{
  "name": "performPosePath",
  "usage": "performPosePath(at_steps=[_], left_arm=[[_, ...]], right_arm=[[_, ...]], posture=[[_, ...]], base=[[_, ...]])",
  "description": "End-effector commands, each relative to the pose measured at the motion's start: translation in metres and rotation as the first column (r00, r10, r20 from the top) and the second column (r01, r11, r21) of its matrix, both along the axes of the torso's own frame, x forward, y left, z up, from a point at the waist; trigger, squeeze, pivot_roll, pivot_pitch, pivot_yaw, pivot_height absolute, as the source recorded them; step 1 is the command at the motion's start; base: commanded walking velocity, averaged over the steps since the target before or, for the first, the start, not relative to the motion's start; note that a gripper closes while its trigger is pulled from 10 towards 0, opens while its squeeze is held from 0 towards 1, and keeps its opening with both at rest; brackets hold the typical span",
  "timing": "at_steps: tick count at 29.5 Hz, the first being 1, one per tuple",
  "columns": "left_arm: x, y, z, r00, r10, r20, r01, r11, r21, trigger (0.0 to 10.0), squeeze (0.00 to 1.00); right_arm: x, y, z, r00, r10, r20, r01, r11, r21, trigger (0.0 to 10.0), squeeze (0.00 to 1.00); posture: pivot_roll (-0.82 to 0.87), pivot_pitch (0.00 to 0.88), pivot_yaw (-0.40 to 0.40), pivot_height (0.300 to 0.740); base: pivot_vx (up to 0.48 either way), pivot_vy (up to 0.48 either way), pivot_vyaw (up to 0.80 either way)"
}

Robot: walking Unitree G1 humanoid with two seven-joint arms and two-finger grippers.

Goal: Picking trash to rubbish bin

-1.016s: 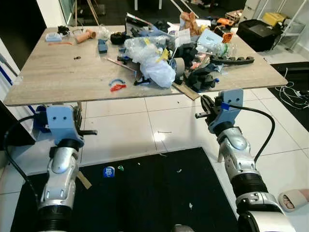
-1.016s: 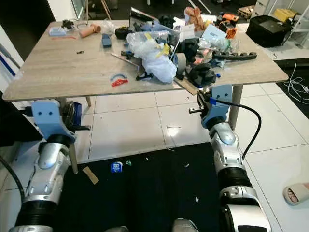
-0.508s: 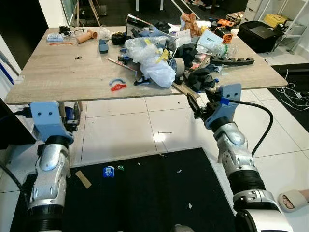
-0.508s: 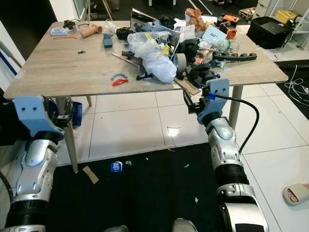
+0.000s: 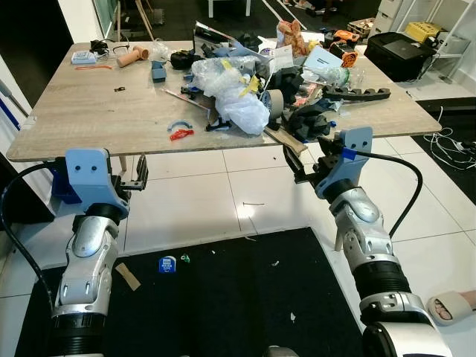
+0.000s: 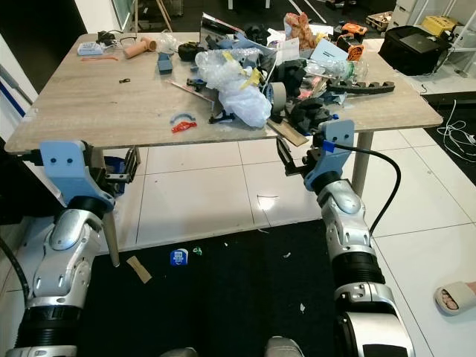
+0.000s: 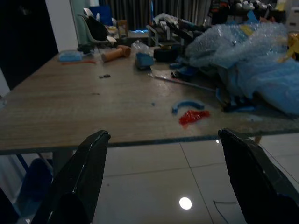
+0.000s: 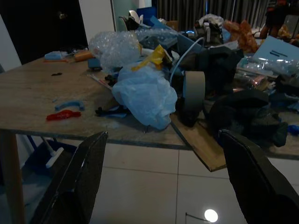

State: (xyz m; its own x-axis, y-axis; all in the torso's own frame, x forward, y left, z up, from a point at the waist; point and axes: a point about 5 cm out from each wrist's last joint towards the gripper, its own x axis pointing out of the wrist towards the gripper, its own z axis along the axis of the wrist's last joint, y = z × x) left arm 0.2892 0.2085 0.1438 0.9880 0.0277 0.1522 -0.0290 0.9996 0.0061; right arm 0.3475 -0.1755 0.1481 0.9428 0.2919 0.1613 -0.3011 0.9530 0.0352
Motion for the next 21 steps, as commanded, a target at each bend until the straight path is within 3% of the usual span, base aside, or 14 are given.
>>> performPosePath(at_steps=[1,3,4,8,9,10,12,15,17,18,20,21], left_arm=[[0.001,-0.006,0.001,0.999,-0.046,-0.013,0.046,0.999,-0.001,10.0,1.0],[0.001,-0.006,0.001,0.999,-0.046,-0.013,0.046,0.999,-0.001,10.0,1.0],[0.002,-0.007,0.005,0.998,-0.06,-0.008,0.061,0.998,0.004,10.0,0.0],[0.002,-0.003,0.014,0.999,-0.024,0.023,0.024,1.0,0.016,10.0,0.0],[0.005,0.011,0.02,0.998,0.057,0.036,-0.058,0.998,0.036,10.0,0.0],[0.005,0.011,0.02,0.998,0.057,0.036,-0.058,0.998,0.036,10.0,0.0],[0.009,0.027,0.027,0.99,0.131,0.048,-0.134,0.989,0.069,10.0,0.0],[0.017,0.012,0.028,0.999,0.036,0.041,-0.039,0.995,0.09,10.0,0.0],[0.018,-0.007,0.022,0.999,-0.035,0.029,0.033,0.996,0.089,10.0,0.0],[0.018,-0.019,0.014,0.996,-0.09,-0.011,0.091,0.991,0.101,10.0,0.0],[0.017,-0.027,0.009,0.991,-0.126,-0.04,0.13,0.986,0.109,10.0,0.0],[0.01,-0.04,-0.004,0.971,-0.217,-0.102,0.227,0.97,0.091,10.0,0.0]], right_arm=[[0.0,0.0,-0.003,0.999,-0.006,-0.033,0.006,1.0,-0.007,10.0,1.0],[0.0,0.0,-0.003,0.999,-0.006,-0.033,0.006,1.0,-0.007,10.0,1.0],[0.001,0.0,-0.006,0.998,-0.006,-0.062,0.006,1.0,0.003,10.0,0.0],[0.001,0.001,-0.008,0.995,0.005,-0.095,-0.006,1.0,-0.005,10.0,0.0],[0.001,0.002,-0.01,0.995,0.008,-0.102,-0.009,1.0,-0.013,10.0,0.0],[0.001,0.002,-0.01,0.995,0.008,-0.102,-0.009,1.0,-0.013,10.0,0.0],[0.001,0.003,-0.01,0.994,0.01,-0.109,-0.013,1.0,-0.021,10.0,0.0],[0.0,0.005,-0.011,0.994,0.017,-0.112,-0.02,0.999,-0.026,10.0,0.0],[0.0,0.005,-0.011,0.994,0.016,-0.111,-0.019,0.999,-0.028,10.0,0.0],[0.0,0.005,-0.011,0.994,0.017,-0.109,-0.02,1.0,-0.022,10.0,0.0],[0.0,0.006,-0.01,0.994,0.019,-0.108,-0.021,1.0,-0.018,10.0,0.0],[-0.001,0.006,-0.01,0.994,0.021,-0.103,-0.025,0.999,-0.038,10.0,0.0]], posture=[[-0.03,0.0,-0.009,0.74],[-0.03,0.0,-0.009,0.74],[-0.03,0.0,-0.009,0.74],[-0.03,0.0,-0.005,0.74],[-0.03,0.0,-0.005,0.74],[-0.03,0.0,-0.005,0.74],[-0.03,0.0,-0.005,0.74],[-0.04,0.0,-0.008,0.74],[-0.04,0.0,-0.004,0.74],[-0.05,0.0,-0.001,0.74],[-0.05,0.0,-0.001,0.74],[-0.05,0.0,0.001,0.74]], base=[[0.0,0.0,0.0],[0.0,0.0,0.0],[0.0,0.0,0.0],[0.0,0.0,-0.58],[0.0,0.0,-0.77],[0.0,0.0,-0.77],[0.0,0.0,-0.77],[0.0,0.0,-0.77],[0.0,0.0,-0.77],[0.0,0.0,-0.62],[0.0,0.0,-0.62],[0.0,0.0,0.0]])
